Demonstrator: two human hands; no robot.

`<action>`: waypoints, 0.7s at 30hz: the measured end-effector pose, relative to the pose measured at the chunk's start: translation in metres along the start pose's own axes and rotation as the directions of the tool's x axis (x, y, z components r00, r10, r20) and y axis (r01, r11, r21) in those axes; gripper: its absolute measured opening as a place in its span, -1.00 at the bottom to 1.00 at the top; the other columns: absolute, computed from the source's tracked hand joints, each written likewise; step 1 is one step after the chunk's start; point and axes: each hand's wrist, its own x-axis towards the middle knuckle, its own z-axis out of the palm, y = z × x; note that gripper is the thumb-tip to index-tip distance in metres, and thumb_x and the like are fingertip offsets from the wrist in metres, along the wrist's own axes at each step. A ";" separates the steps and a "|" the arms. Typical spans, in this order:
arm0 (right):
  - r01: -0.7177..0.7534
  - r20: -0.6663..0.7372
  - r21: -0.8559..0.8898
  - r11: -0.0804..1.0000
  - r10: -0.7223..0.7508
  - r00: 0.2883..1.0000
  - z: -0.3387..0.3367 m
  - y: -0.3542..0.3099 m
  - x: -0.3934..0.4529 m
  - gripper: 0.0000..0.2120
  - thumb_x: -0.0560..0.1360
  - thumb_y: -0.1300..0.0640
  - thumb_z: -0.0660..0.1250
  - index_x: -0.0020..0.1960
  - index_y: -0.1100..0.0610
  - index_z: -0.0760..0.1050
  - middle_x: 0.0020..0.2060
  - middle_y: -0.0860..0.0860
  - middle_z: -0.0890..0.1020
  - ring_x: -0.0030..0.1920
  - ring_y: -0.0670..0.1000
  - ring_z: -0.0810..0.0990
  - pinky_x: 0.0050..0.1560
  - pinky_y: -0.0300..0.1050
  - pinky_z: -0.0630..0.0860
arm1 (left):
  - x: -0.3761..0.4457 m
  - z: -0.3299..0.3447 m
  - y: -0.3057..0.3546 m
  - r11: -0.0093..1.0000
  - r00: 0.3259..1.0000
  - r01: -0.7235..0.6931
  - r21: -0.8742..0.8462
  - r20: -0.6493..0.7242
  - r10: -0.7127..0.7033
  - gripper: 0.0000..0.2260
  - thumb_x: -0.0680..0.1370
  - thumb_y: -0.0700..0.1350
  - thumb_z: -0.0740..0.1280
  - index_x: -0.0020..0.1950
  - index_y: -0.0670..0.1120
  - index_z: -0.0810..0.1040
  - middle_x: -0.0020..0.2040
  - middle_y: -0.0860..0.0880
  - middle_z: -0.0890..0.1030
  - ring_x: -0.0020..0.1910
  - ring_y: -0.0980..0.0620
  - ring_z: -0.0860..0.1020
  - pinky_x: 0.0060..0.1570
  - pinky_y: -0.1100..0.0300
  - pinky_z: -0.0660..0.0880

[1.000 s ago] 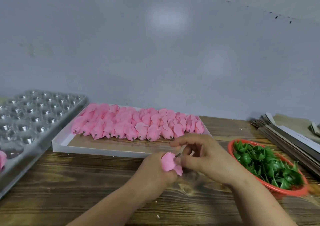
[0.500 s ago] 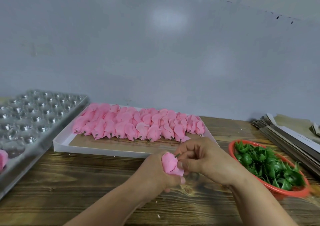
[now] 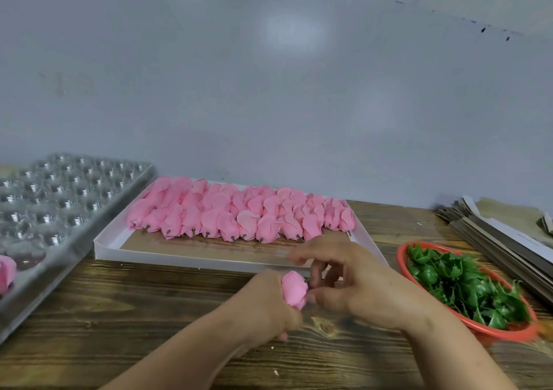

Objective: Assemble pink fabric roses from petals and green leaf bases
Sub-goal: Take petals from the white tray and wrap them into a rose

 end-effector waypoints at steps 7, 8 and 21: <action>0.031 0.055 -0.027 0.999 -0.030 0.998 0.011 -0.001 0.003 -0.70 0.36 0.31 0.43 0.00 0.00 0.62 -0.15 -0.17 0.53 -0.23 -0.18 0.50 -0.19 -0.30 0.42 | 0.000 -0.006 -0.001 1.000 0.997 0.030 0.000 0.078 -0.030 -0.88 0.24 -0.22 0.33 -0.26 -0.06 0.56 -0.42 0.10 0.55 -0.39 0.05 0.51 -0.26 0.15 0.51; 0.035 0.046 -0.034 0.999 -0.033 0.998 0.014 -0.001 0.003 -0.70 0.35 0.31 0.42 -0.02 -0.02 0.62 -0.16 -0.20 0.54 -0.23 -0.19 0.51 -0.20 -0.32 0.41 | -0.001 -0.006 -0.001 0.999 0.996 0.036 -0.033 0.084 -0.033 -0.87 0.25 -0.24 0.35 -0.26 -0.05 0.56 -0.43 0.11 0.55 -0.40 0.08 0.51 -0.27 0.18 0.51; 0.050 -0.488 0.672 0.739 0.391 0.780 0.023 -0.005 0.017 -0.82 0.34 0.42 0.42 -0.13 0.20 0.62 -0.37 0.15 0.62 -0.44 0.00 0.58 -0.39 -0.18 0.55 | -0.012 0.042 0.016 0.653 0.990 0.076 -0.754 0.135 0.041 -0.22 0.06 0.33 0.56 0.19 0.03 0.54 0.21 -0.07 0.60 0.22 -0.08 0.56 0.25 -0.08 0.46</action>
